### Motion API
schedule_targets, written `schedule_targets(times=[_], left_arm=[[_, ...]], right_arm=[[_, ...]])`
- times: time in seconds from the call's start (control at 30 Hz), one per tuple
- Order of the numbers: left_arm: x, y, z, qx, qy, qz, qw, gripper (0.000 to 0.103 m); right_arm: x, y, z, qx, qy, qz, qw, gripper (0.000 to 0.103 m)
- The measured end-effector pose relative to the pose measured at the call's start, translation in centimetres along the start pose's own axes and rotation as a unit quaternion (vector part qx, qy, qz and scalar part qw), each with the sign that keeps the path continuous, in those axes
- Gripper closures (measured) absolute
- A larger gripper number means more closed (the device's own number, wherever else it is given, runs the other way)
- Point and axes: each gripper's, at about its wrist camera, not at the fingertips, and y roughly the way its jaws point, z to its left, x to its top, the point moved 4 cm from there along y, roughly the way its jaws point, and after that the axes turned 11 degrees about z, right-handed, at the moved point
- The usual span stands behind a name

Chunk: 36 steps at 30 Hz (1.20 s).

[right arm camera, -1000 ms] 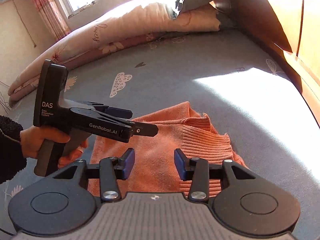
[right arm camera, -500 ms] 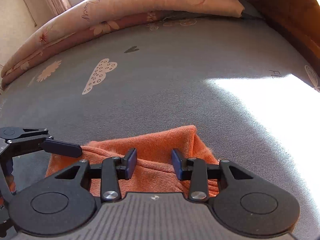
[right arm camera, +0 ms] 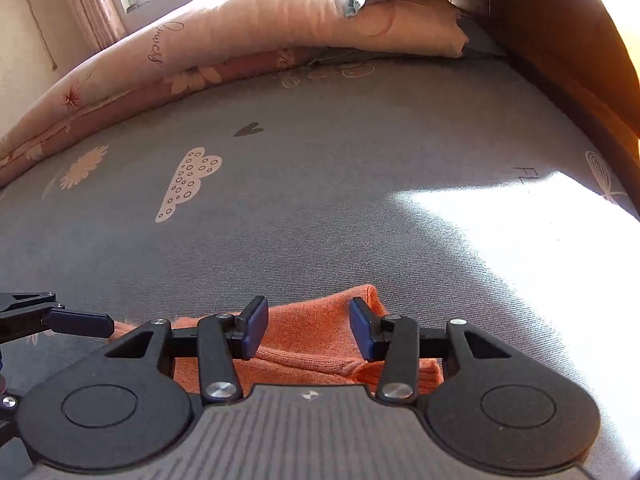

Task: Fold clothes

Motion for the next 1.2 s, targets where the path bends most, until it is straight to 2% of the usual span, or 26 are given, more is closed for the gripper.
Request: schedule_targets(times=[0.1,0.17,0.27,0.37,0.43,0.5,0.63,0.77,0.8,0.9,0.97,1.1,1.2], left_arm=[[-0.5,1.0,0.2,0.023,0.0,0.02,0.9995,0.005],[-0.9,1.7,0.9,0.036,-0.019,0.029,0.9988,0.006],[-1.1,1.2,1.0,0.031,-0.036,0.022,0.9986,0.006],[-1.0,0.4,0.3,0.042,-0.025,0.016,0.9987,0.006],[-1.0,-0.1,-0.6,0.032,-0.01,0.012,0.9994,0.005],[-1.1,-0.1,-1.5,0.023,0.002,0.013,0.9996,0.005],[-2.0,0.4,-3.6,0.016,0.029,0.037,0.9987,0.005],[-4.1,0.6,-6.2,0.014,0.081,0.065,0.9945,0.005],[-4.7,0.6,-6.6,0.017,0.088,0.073,0.9933,0.005],[-6.5,0.0,-7.1,0.024,0.091,0.094,0.9911,0.005],[-7.6,-0.8,-7.1,0.029,0.086,0.104,0.9905,0.005],[-9.2,-2.7,-7.1,0.044,0.075,0.111,0.99,0.005],[-10.3,-3.7,-7.2,0.054,0.065,0.116,0.9896,0.005]], right_arm=[[-1.7,-1.7,-0.7,0.008,0.019,-0.004,1.0,0.051],[-3.1,-1.7,-1.0,0.005,0.013,0.004,1.0,0.048],[-4.0,-0.4,-2.3,-0.027,0.01,0.023,0.999,0.048],[-3.5,-0.9,-4.8,-0.056,0.071,0.009,0.996,0.048],[-3.4,-2.4,-5.6,-0.025,0.109,-0.015,0.994,0.048],[-3.6,-3.5,-5.2,-0.001,0.112,-0.019,0.994,0.048],[-5.3,-4.3,-2.7,0.049,0.079,0.019,0.995,0.045],[-8.1,-4.1,-1.3,0.151,0.118,0.068,0.979,0.04],[-8.7,-3.9,-1.1,0.16,0.126,0.078,0.976,0.04],[-11.8,-4.1,-1.7,0.153,0.157,0.104,0.97,0.04],[-13.7,-5.8,-2.6,0.139,0.184,0.094,0.968,0.04],[-15.5,-9.2,-2.4,0.093,0.191,0.074,0.974,0.033],[-14.9,-9.2,0.3,0.112,0.167,0.051,0.978,0.028]])
